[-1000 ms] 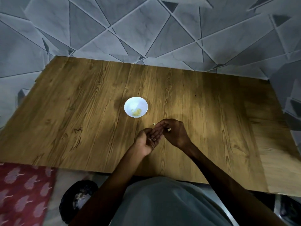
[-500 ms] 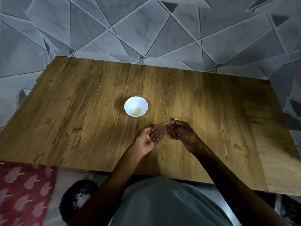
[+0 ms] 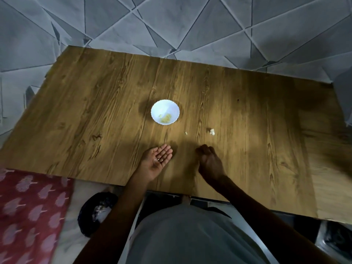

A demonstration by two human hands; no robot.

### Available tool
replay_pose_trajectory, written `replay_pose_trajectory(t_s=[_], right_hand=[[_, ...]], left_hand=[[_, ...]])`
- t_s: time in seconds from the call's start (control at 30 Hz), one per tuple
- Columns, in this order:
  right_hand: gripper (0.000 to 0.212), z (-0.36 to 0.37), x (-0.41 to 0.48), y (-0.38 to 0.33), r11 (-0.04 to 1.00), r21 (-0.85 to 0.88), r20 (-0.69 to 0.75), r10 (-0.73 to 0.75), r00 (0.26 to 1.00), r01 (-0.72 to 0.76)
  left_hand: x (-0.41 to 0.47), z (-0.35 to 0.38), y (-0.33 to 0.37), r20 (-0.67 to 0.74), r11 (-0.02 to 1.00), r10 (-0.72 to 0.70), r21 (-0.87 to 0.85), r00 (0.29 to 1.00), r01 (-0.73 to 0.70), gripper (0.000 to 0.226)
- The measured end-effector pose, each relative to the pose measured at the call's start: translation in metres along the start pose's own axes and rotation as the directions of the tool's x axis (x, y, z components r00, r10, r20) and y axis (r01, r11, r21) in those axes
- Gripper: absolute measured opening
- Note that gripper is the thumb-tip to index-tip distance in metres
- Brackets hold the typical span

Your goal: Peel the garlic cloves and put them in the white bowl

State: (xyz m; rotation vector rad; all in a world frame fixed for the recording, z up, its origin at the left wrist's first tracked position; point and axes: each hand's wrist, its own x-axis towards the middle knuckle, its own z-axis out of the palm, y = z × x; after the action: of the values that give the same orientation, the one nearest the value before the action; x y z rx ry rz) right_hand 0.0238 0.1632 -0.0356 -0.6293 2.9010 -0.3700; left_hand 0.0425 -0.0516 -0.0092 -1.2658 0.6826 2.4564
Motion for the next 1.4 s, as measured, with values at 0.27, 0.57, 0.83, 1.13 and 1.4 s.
replay_pose_trajectory(t_s=[0.27,0.57,0.83,1.13,1.4], right_hand=[[0.035,0.018,-0.033,-0.038,0.99,-0.063,-0.079,-0.129,0.989,0.124],[0.025,0.006,0.002,-0.143,0.7,0.689,0.051,0.209,0.977,-0.186],[0.031,0.016,0.003,-0.314,0.835,0.542,0.152,-0.204,0.967,0.091],[0.023,0.078,0.002,-0.436,0.737,0.656,0.231,-0.404,0.885,0.165],[0.033,0.31,-0.026,-0.469,0.731,0.681,0.485,-0.492,0.723,0.04]], left_hand=[[-0.011,-0.03,0.005,0.012,1.0,0.005,-0.014,1.0,-0.005,0.033],[-0.045,-0.076,0.04,-0.054,0.998,0.06,0.035,0.997,-0.058,0.035],[-0.08,-0.184,0.072,-0.046,0.979,0.095,-0.179,0.994,-0.101,0.044],[-0.11,-0.337,0.117,-0.262,0.874,0.183,-0.399,0.948,-0.279,0.032],[-0.003,-0.5,0.087,-0.37,0.694,0.096,-0.641,0.924,-0.328,0.052]])
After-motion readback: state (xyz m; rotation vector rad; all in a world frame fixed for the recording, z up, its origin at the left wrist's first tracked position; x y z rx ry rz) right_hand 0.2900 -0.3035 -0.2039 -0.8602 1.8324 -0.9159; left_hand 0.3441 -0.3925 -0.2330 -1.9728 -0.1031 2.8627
